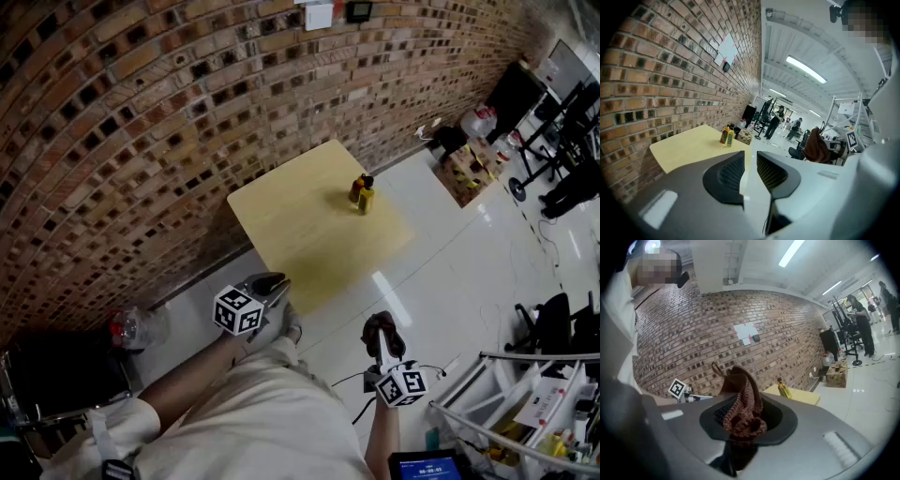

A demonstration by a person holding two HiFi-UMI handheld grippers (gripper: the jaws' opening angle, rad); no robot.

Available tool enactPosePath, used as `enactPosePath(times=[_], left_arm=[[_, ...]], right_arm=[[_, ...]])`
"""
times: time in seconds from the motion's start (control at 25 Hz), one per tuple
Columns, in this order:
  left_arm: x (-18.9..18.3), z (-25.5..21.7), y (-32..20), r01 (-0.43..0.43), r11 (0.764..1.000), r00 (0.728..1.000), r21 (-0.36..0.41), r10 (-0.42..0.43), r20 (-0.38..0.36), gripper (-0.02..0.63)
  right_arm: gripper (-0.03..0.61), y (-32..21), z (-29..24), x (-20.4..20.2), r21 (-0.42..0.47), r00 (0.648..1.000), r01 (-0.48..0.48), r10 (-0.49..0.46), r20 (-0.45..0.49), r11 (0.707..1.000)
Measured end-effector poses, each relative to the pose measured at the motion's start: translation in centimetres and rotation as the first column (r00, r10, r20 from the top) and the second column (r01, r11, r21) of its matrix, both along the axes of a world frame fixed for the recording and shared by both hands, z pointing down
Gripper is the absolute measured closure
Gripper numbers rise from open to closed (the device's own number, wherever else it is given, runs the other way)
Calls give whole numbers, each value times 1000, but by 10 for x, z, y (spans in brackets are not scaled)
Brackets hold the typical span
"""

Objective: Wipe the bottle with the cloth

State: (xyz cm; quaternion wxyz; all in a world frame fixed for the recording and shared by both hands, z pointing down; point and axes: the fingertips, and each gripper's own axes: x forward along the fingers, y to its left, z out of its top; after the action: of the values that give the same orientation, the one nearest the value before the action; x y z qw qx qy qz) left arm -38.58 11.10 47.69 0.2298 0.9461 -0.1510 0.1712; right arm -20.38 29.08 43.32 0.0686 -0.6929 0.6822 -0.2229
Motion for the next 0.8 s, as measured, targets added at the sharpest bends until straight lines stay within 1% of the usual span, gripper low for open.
enactPosePath(times=[0.12, 0.24, 0.32, 0.44, 0.56, 0.64, 0.72, 0.8], left_arm=[[14, 2, -25, -13, 1000, 1000, -16, 13, 3, 532], [30, 2, -52, -23, 1000, 1000, -19, 23, 2, 532], [41, 1, -69, -33, 999, 999, -18, 33, 1, 532], [53, 1, -88, -59, 998, 998, -20, 59, 5, 531], [60, 7, -104, -105, 994, 994, -22, 105, 13, 526], [70, 8, -124, -145, 989, 989, -2, 145, 14, 515], [80, 10, -140, -194, 981, 981, 18, 193, 23, 497], [88, 16, -149, -244, 969, 969, 28, 243, 37, 495]], right_arm=[[494, -32, -8, 12, 11, 1000, -8, 8, 7, 1000], [494, -66, -22, 27, 43, 999, -25, 23, 49, 999], [494, -86, -28, 37, 56, 998, -28, 25, 56, 998], [494, -105, -24, 45, 42, 999, -29, 27, 47, 999], [494, -116, -14, 50, 16, 997, -42, 41, 60, 999], [494, -130, -13, 56, 16, 997, -54, 53, 63, 998], [494, -141, -13, 60, 12, 996, -65, 64, 63, 998], [494, -149, -10, 63, 2, 995, -76, 76, 63, 997]])
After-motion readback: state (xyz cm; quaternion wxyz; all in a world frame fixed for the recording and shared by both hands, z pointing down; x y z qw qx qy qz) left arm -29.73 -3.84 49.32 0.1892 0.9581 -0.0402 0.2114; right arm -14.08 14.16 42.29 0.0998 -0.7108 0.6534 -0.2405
